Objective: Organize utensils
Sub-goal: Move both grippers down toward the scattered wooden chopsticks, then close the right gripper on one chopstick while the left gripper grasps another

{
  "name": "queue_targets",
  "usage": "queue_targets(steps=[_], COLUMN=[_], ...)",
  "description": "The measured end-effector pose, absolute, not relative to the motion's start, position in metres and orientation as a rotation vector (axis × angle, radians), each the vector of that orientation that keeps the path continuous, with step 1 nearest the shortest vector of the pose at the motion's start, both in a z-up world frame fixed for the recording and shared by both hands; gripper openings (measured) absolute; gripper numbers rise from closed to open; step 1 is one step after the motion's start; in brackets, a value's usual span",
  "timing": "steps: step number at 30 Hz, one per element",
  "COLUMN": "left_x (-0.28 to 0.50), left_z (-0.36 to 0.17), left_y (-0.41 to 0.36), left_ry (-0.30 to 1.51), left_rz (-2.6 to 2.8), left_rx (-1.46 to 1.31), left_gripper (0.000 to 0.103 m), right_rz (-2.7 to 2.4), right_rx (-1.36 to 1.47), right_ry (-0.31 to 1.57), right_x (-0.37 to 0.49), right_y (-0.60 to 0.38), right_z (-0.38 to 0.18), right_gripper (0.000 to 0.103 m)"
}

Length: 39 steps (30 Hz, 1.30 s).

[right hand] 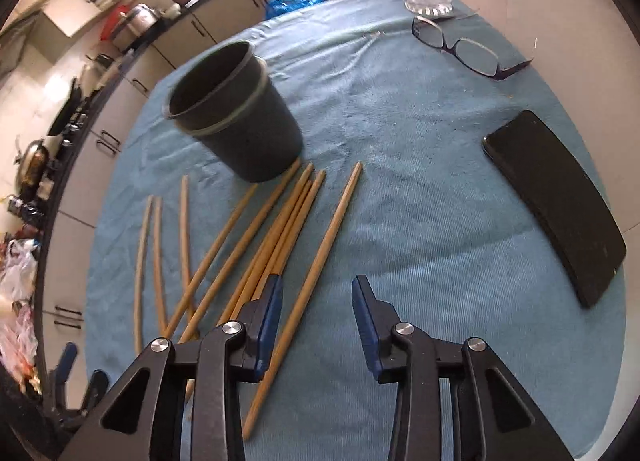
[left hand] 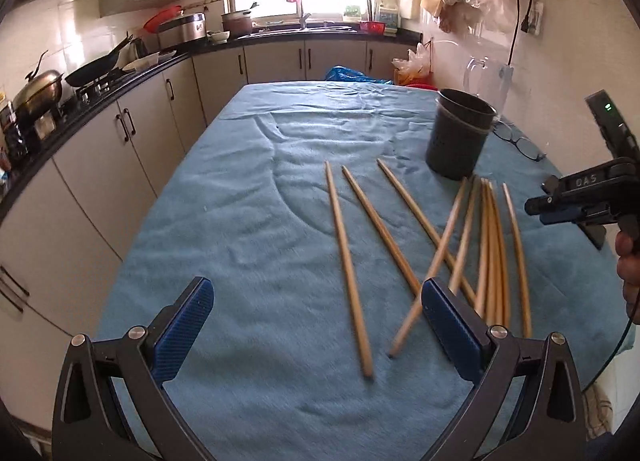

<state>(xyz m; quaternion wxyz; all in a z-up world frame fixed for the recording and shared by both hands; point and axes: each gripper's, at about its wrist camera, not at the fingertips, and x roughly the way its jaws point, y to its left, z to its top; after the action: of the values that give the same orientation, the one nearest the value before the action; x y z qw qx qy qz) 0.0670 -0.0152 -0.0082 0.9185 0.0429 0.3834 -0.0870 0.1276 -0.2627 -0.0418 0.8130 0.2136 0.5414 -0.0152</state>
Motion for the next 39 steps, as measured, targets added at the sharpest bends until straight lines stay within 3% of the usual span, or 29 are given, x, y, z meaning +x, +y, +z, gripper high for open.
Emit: queue_targets(steps=[3,7,10,20,23,27,33,36,39], left_x=[0.086,0.107,0.123,0.165,0.176,0.191,0.196,0.200,0.196], left_z=[-0.007,-0.006,-0.005,-0.014,-0.021,-0.036,-0.049,-0.059,-0.057], left_y=[-0.011,-0.013,-0.023,-0.096,-0.123,-0.149,-0.169,-0.175,-0.174], left_ry=[0.836,0.878,0.906,1.023,1.051,1.102,1.114,1.135,1.107], left_rz=[-0.207,-0.243,-0.286,-0.488,-0.512,-0.533,-0.540,-0.510,-0.508], left_rx=[0.068,0.061,0.076,0.134,0.180,0.229,0.297,0.321,0.316], left_gripper=[0.102,0.085,0.083,0.082,0.071,0.047,0.042,0.012,0.007], right_rz=[-0.064,-0.087,-0.085,-0.069,-0.045,-0.027,-0.006,0.002,0.010], right_rx=[0.442,0.409,0.359,0.441,0.474,0.487,0.486,0.484,0.484], right_ry=[1.199,1.244,1.238,1.126,1.083,1.044,1.011,1.007,0.998], right_x=[0.146,0.163,0.168,0.142,0.130,0.121,0.116,0.114,0.112], right_y=[-0.261,-0.257,-0.249,-0.280,-0.286,-0.289,-0.283,-0.285,-0.285], right_z=[-0.053,-0.067,-0.066,-0.041,-0.033,-0.024,-0.020,-0.022,-0.020], right_gripper=[0.036,0.030,0.011,0.007,0.007,0.007,0.007,0.007,0.007])
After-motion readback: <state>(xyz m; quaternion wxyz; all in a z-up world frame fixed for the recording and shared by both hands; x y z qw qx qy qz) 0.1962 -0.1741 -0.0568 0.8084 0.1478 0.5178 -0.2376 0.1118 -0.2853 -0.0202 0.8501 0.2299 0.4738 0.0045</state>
